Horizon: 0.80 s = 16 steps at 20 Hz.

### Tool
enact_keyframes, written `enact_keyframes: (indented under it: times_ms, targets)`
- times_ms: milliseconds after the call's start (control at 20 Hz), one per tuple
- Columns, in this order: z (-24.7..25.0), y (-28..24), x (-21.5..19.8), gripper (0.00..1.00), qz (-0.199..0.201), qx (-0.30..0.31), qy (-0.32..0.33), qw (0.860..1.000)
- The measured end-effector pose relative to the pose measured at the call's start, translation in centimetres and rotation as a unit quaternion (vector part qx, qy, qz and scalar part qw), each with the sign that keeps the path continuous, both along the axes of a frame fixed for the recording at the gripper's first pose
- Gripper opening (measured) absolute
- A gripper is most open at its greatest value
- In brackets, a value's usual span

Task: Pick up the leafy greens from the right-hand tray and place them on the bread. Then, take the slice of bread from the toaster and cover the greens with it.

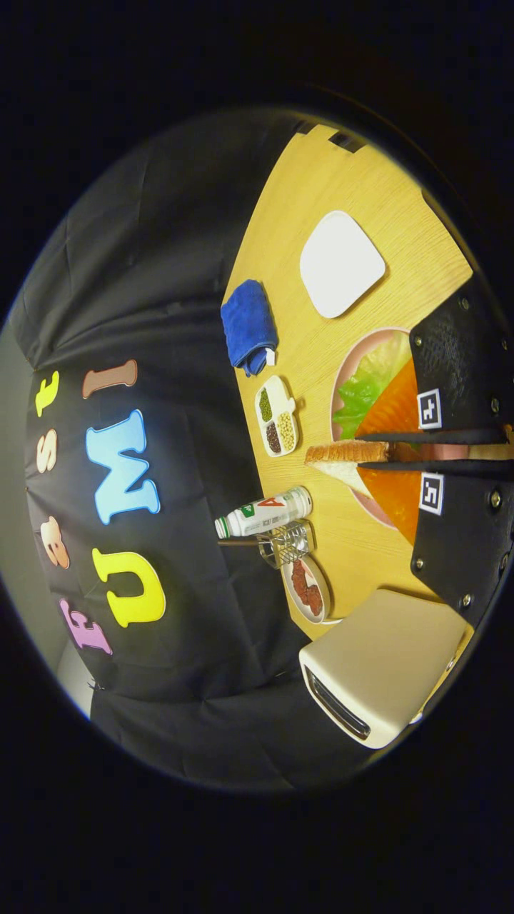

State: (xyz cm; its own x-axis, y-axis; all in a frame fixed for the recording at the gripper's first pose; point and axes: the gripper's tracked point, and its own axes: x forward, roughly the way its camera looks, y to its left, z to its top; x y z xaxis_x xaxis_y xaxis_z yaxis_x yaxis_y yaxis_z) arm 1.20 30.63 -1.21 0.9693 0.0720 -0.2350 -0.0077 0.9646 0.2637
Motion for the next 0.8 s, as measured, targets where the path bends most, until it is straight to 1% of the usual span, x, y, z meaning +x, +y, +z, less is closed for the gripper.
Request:
enact_keyframes:
  times_ms: [350, 400, 450, 500, 550, 650, 750, 800]
  targets:
    - [-2.7, -2.6, 0.8, 0.08, -0.034, -0.016, 0.017, 0.999]
    - [-3.1, -2.8, 1.0, 0.10, -0.037, -0.023, 0.018, 0.999]
    - [-3.4, -2.9, 1.0, 0.15, -0.039, -0.028, 0.020, 0.999]
    - [-3.5, -3.0, 1.0, 0.15, -0.042, -0.029, 0.020, 0.998]
    - [-3.5, -4.0, 0.9, 0.19, -0.061, -0.043, 0.019, 0.997]
    - [-4.8, -4.8, 1.3, 0.36, -0.075, -0.070, 0.030, 0.994]
    - [-5.6, -4.3, 1.4, 0.36, -0.067, -0.074, 0.039, 0.994]
    - [-5.3, -4.5, 1.7, 0.36, -0.069, -0.078, 0.030, 0.994]
